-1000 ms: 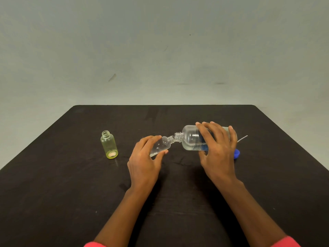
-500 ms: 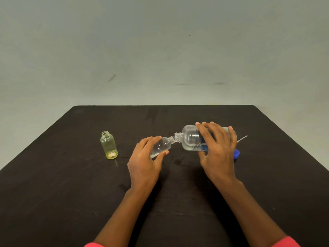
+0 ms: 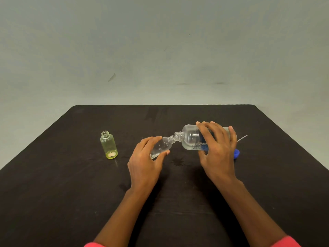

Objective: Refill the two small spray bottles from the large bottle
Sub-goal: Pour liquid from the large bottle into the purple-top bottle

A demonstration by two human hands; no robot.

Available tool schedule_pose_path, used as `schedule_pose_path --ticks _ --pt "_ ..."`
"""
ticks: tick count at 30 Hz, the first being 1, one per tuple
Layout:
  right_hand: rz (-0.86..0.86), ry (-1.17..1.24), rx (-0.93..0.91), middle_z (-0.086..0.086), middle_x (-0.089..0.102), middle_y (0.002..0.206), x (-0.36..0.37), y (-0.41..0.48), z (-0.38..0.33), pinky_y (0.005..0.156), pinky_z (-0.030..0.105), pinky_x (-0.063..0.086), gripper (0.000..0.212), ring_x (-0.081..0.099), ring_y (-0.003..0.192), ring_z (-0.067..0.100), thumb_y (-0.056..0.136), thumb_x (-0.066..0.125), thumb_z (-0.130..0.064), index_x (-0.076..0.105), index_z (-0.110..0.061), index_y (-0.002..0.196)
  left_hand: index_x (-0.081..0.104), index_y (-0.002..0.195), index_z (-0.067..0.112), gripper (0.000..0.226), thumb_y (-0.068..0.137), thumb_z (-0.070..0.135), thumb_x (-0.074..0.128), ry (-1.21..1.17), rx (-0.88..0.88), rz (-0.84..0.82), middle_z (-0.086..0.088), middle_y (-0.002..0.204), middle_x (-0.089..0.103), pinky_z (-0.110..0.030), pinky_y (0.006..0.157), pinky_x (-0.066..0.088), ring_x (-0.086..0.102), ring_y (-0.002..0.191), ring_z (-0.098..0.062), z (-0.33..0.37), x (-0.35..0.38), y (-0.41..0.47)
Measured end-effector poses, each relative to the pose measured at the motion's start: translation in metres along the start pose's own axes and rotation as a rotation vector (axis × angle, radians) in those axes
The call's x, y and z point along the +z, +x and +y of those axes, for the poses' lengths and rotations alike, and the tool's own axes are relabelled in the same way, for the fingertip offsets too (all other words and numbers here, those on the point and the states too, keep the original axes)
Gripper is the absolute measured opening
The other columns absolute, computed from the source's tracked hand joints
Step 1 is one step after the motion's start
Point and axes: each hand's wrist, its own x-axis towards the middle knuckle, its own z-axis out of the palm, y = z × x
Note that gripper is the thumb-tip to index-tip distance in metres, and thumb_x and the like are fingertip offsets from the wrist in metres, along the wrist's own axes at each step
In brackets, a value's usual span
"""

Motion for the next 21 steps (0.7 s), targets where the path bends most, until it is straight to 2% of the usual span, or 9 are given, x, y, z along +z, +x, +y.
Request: schedule_pose_path --ticks 6,13,21 --pt "0.000 0.001 0.008 0.006 0.056 0.128 -0.0002 -0.0005 -0.0001 0.114 0.050 0.016 0.089 0.045 0.126 0.023 0.054 0.084 0.002 0.049 -0.018 0.134 0.068 0.107 0.026 0.043 0.067 0.022 0.083 -0.004 -0.001 0.002 0.016 0.104 0.064 -0.002 0.077 0.038 0.058 0.095 0.001 -0.0001 0.0001 -0.0003" --pt "0.008 0.003 0.020 0.004 0.056 0.127 0.0007 -0.0007 -0.0002 0.114 0.049 0.016 0.085 0.045 0.125 0.022 0.055 0.083 0.001 0.052 -0.017 0.133 0.067 0.108 0.024 0.043 0.068 0.024 0.083 -0.026 0.021 -0.015 0.013 0.104 0.065 -0.022 0.080 0.051 0.062 0.095 -0.006 -0.0003 0.0004 0.0001" --pt "0.037 -0.006 0.028 0.005 0.058 0.122 0.0008 -0.0014 -0.0023 0.113 0.050 0.020 0.081 0.050 0.120 0.022 0.056 0.082 0.000 0.054 -0.016 0.131 0.065 0.110 0.025 0.043 0.070 0.027 0.081 -0.065 0.035 -0.039 0.013 0.104 0.065 -0.029 0.082 0.054 0.062 0.096 -0.005 0.0005 0.0008 -0.0006"
